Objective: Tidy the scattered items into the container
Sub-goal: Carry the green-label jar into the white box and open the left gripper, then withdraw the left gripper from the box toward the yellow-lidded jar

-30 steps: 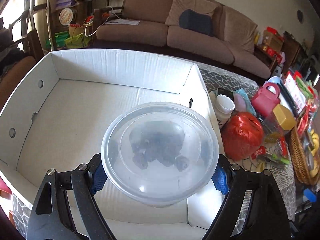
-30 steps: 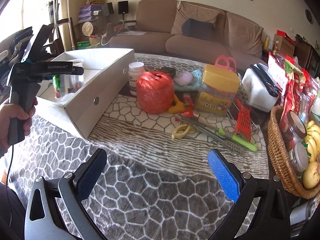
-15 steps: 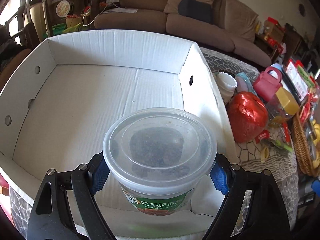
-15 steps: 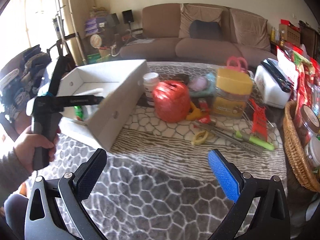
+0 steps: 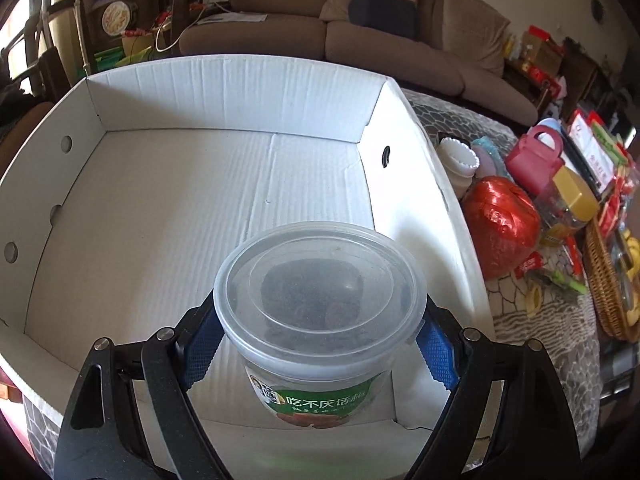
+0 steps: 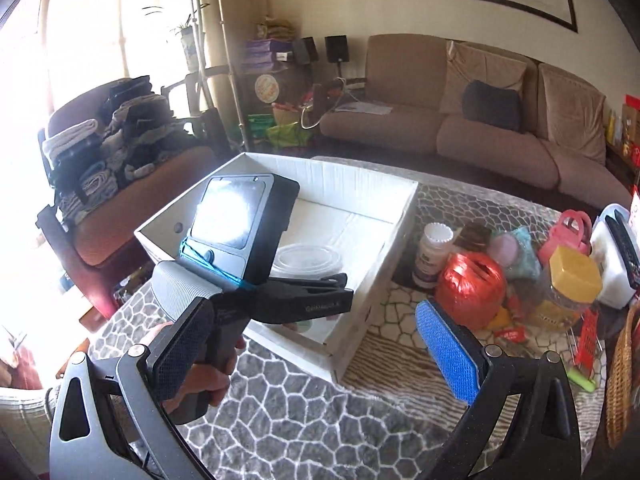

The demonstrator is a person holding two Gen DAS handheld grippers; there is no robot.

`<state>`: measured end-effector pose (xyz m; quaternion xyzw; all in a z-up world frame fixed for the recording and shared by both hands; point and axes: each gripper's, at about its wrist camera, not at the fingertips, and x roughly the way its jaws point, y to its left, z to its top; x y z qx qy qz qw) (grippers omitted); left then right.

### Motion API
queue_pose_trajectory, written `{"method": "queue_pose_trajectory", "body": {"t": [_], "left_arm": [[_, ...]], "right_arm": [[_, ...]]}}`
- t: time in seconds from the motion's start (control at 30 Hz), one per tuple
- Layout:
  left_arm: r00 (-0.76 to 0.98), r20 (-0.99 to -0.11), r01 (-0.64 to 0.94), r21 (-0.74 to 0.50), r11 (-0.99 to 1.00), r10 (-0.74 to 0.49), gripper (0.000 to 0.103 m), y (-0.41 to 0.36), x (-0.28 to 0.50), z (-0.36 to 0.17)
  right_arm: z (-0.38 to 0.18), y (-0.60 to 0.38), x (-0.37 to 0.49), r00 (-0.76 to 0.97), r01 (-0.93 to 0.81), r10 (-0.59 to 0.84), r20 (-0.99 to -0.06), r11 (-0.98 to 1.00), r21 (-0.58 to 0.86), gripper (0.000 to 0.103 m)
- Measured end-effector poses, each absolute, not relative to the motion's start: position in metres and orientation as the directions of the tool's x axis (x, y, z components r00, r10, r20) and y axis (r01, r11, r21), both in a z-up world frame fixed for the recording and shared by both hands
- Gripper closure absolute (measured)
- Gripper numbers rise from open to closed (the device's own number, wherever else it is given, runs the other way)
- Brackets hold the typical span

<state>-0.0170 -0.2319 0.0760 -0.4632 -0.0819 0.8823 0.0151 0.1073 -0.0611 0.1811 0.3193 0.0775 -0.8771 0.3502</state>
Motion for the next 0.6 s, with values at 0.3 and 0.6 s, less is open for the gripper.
{"method": "queue_pose_trajectory", "body": {"t": [0.3, 0.6], "left_arm": [[-0.564, -0.813, 0.023, -0.19, -0.981, 0.144, 0.002, -0.233, -0.01, 0.093], [-0.61, -0.761, 0.037, -0.306, -0.951, 0.221, 0.0, -0.278, 0.001, 0.133]], "right_arm": [[0.164, -0.058, 0.102, -0.53, 0.657, -0.565, -0.633, -0.745, 0.114, 0.0], [0.16, -0.05, 0.097, -0.522, 0.661, -0.593, -0.613, -0.736, 0.149, 0.0]]}}
